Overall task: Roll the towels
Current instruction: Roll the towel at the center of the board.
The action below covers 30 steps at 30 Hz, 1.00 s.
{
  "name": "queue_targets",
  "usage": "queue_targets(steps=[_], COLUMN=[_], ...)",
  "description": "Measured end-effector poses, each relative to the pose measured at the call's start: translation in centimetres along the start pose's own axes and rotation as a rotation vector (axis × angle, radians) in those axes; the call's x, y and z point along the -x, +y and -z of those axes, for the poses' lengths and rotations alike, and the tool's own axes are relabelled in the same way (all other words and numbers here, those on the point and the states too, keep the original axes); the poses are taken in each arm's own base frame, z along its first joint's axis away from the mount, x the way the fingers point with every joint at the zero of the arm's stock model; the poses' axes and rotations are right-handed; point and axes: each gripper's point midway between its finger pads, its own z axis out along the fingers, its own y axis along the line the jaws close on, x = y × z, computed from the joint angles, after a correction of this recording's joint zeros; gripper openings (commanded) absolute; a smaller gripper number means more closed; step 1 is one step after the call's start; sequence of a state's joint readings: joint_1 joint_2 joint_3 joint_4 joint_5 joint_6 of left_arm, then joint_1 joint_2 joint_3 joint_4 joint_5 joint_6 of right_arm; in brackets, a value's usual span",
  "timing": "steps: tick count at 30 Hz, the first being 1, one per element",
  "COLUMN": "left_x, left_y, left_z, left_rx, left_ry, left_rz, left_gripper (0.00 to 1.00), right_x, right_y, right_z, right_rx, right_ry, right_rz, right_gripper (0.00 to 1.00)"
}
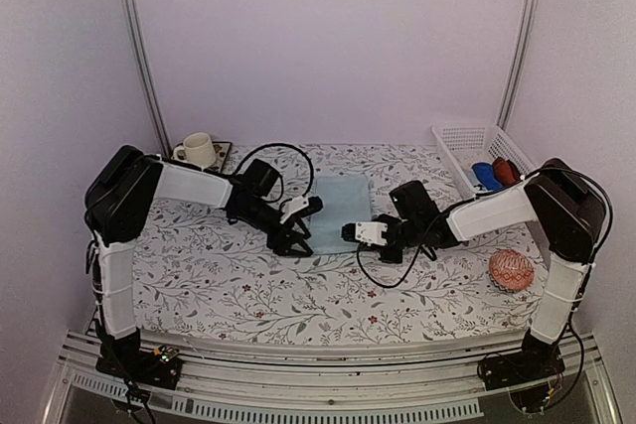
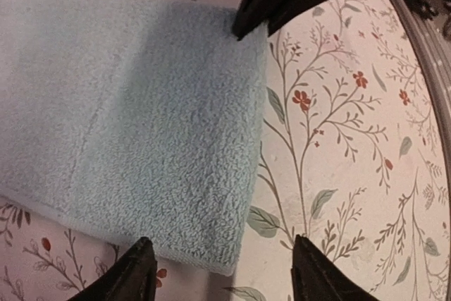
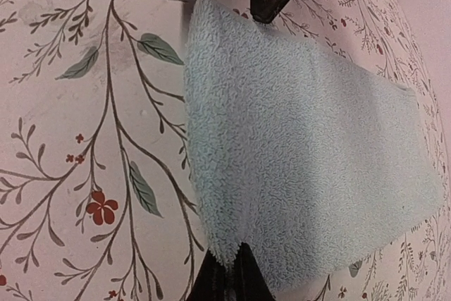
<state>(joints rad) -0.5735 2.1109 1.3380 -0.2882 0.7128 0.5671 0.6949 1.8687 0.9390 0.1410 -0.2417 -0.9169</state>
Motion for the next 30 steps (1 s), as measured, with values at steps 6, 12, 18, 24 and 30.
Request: queue_targets(steps=[6,12,18,24,30], left_x=[0.7,1.4,1.8,1.4,1.2], left_y=[-1.5,-2.5,-2.8,-2.4,-1.2], left_z=[2.2,2.6,1.7,1.2,0.7], left_rx=[0.091,0.195,0.237,0.265,0.325], left_ry=[-0.003,0.013,0.04,0.068,0.098], left_rz=[-0.075,-0.199,-0.273,-0.291,-0.292], left_gripper=[0.78,0.79,0.78,0.78,0.75], right_x=[1.2,0.6,1.2,-0.5,-1.1], right_y=[0.5,1.6,-1.6,-1.3,-1.0], right_z=[0.6,0.9,0.8,0.2,-0.6], right_rx=[0.085,0.167,0.18,0.237,0.275], right_ry=[-0.01,0.029,0.021,0.064,0.093], right_rz=[-0.127,-0.261,-0.441,-0.583,-0.663], right_gripper=[0.02,0.02,0.02,0.02,0.02])
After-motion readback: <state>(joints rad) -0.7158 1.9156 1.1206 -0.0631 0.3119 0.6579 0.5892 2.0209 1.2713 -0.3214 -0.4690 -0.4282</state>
